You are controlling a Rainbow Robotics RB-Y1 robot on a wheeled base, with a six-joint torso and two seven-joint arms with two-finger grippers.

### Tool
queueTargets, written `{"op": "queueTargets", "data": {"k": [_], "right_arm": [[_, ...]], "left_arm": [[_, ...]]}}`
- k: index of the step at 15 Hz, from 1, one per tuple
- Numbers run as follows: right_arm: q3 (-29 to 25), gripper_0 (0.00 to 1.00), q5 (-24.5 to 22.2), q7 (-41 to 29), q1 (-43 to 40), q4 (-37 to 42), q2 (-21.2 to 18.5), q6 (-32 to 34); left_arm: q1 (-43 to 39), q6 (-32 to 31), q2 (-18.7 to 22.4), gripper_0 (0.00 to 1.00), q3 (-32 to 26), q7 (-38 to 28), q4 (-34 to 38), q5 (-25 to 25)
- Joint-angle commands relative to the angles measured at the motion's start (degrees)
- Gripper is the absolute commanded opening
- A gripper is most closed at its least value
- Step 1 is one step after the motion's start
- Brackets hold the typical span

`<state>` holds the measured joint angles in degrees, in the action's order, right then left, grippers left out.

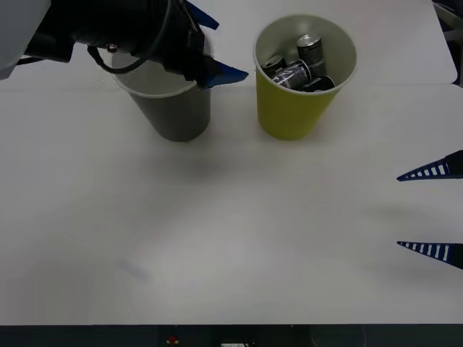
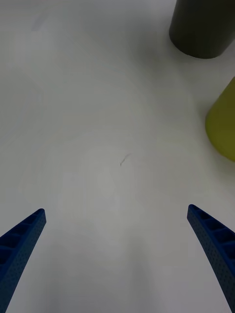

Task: Put the can into the green bin and the plastic bottle into the gray bin

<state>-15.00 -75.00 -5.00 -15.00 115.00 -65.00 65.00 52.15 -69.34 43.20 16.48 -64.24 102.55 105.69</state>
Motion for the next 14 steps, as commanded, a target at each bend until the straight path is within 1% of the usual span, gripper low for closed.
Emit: {"op": "queueTargets", "data": {"k": [1, 3, 5, 7, 9, 12, 14], "right_arm": [[0.0, 1.0, 0.0, 0.0, 0.0, 0.0, 0.0, 0.0], [0.0, 1.0, 0.0, 0.0, 0.0, 0.0, 0.0, 0.0], [0.0, 1.0, 0.0, 0.0, 0.0, 0.0, 0.0, 0.0], [0.0, 1.0, 0.0, 0.0, 0.0, 0.0, 0.0, 0.0], [0.0, 1.0, 0.0, 0.0, 0.0, 0.0, 0.0, 0.0], [0.0, 1.0, 0.0, 0.0, 0.0, 0.0, 0.0, 0.0], [0.0, 1.0, 0.0, 0.0, 0.0, 0.0, 0.0, 0.0]], "left_arm": [[-6.89, -0.01, 4.35, 1.0, -4.35, 3.33, 5.38, -4.18], [-12.69, -0.01, 6.9, 1.0, -7.96, 9.22, 6.34, -10.25], [-18.84, -0.1, 10.15, 1.0, -11.56, 18.1, 6.43, -16.49], [-24.99, -0.1, 13.4, 1.0, -14.81, 25.39, 6.61, -21.41], [-30.97, -0.1, 16.13, 1.0, -18.15, 32.16, 6.69, -24.84], [-39.23, -0.71, 19.64, 1.0, -22.64, 40.24, 7.05, -27.82], [-44.06, -3.96, 20.96, 1.0, -26.77, 44.2, 7.57, -28.7]]}}
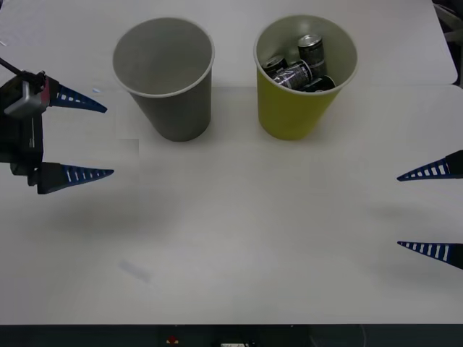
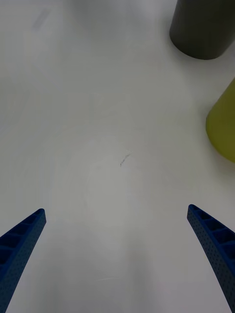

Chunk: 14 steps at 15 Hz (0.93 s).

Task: Put the can into the green bin and the plastic bottle into the gray bin

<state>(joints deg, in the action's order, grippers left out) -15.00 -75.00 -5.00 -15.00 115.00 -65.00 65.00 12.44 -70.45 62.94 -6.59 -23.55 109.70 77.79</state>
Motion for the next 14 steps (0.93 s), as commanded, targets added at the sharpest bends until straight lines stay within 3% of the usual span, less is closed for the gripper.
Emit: {"op": "queueTargets", "data": {"k": [1, 7, 14], "right_arm": [[0.0, 1.0, 0.0, 0.0, 0.0, 0.0, 0.0, 0.0], [0.0, 1.0, 0.0, 0.0, 0.0, 0.0, 0.0, 0.0], [0.0, 1.0, 0.0, 0.0, 0.0, 0.0, 0.0, 0.0]], "left_arm": [[-6.2, -4.26, 1.66, 1.0, -5.45, 5.18, 0.51, -1.24], [-16.84, -6.19, 4.83, 1.0, -11.25, 14.05, 0.69, -4.41], [-21.15, -6.11, 5.09, 1.0, -12.3, 16.34, 0.69, -5.99]]}}
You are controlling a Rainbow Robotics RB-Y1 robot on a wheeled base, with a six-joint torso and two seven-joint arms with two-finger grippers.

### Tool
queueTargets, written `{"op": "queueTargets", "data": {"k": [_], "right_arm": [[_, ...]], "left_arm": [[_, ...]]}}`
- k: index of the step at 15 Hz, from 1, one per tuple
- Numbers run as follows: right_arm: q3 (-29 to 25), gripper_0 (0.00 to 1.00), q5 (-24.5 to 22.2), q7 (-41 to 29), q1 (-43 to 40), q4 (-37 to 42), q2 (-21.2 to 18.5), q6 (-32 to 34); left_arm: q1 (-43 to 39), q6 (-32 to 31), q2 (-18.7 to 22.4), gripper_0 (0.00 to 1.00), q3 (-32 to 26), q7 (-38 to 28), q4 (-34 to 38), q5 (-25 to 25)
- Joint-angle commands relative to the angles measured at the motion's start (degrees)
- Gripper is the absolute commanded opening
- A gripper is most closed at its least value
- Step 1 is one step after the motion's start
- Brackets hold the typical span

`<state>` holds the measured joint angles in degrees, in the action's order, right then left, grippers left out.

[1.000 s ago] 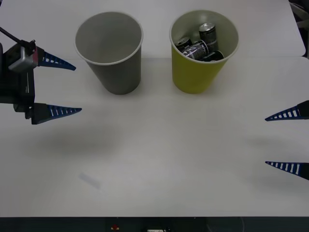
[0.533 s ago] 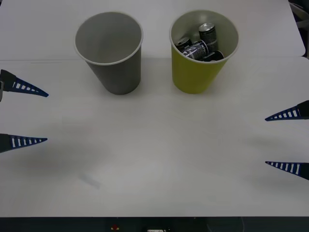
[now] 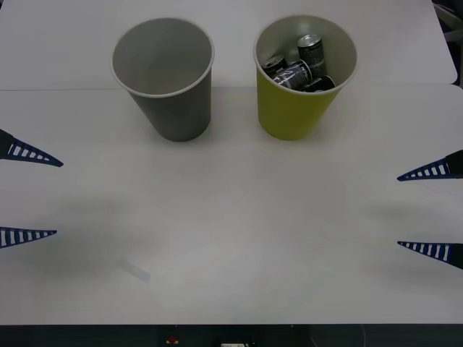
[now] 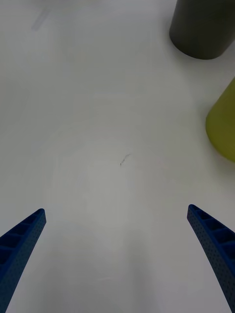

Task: Put the can into the green bin and the plastic bottle into the gray bin

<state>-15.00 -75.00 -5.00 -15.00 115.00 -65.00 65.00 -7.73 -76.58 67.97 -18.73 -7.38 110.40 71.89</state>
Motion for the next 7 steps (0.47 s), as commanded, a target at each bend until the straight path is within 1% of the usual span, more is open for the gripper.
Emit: {"op": "queueTargets", "data": {"k": [1, 7], "right_arm": [[0.0, 1.0, 0.0, 0.0, 0.0, 0.0, 0.0, 0.0], [0.0, 1.0, 0.0, 0.0, 0.0, 0.0, 0.0, 0.0]], "left_arm": [[-1.24, 0.02, 0.05, 1.0, -0.52, 0.35, -0.01, 0.01], [-2.56, 0.2, 0.05, 1.0, -0.7, 0.35, -0.18, 0.45]]}}
